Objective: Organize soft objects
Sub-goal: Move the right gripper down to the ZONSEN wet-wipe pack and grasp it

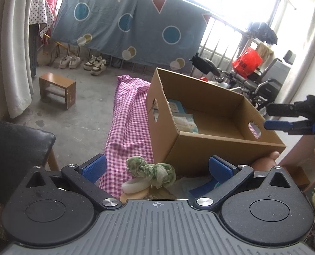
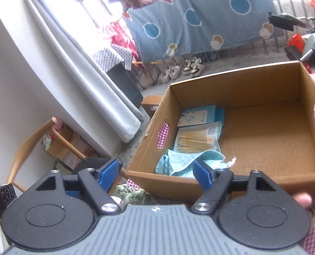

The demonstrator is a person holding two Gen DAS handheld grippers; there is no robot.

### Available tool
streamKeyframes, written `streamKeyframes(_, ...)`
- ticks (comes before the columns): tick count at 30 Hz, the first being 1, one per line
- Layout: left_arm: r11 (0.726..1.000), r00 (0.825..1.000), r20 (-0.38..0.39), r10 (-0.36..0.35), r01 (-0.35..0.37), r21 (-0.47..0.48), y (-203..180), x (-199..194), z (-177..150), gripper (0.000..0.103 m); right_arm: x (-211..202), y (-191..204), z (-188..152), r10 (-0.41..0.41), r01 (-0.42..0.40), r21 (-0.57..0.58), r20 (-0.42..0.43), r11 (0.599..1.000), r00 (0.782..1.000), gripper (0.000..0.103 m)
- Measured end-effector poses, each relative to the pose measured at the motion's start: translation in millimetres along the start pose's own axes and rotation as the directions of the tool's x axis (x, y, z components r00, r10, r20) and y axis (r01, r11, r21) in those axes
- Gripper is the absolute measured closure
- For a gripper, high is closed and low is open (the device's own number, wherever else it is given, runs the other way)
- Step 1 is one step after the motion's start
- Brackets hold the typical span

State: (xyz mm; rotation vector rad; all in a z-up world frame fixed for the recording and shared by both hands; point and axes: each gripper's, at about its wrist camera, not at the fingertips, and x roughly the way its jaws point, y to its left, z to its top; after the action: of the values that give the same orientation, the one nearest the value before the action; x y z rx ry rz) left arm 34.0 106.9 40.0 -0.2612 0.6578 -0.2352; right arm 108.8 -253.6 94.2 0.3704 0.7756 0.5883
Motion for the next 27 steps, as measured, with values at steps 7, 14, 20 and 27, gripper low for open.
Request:
streamKeyframes(7,0.996,0.996,-0.025,0.088,-0.088,-0.003,-4.9,-15.9,-7.6,0.0,-32.8,-18.1,-39.5,0.03,-0.036,0.07,0.088,0.997,0.996,0.016)
streamKeyframes(14,0.998,0.985,-0.173,0.03,-0.018,0.068,-36.9,12.1,-38.0,0.0,-36.8,-40.2,-82.3,-0.007,-0.006,0.165,0.079,0.986,0.997,0.016)
streamKeyframes(20,0.976,0.956,-0.287,-0.06,0.116,0.183,-78.8,46.2,-60.7,0.0,-23.4,-52.0,-107.7,-0.074,0.068,0.2,0.022,0.977,0.997,0.016)
streamKeyframes(27,0.957,0.926,-0.36,-0.111,0.197,0.211,-100.1,72.3,-70.6,0.0,6.7,-63.7,-115.2,-0.106,0.114,0.205,-0.049,0.972,0.993,0.022)
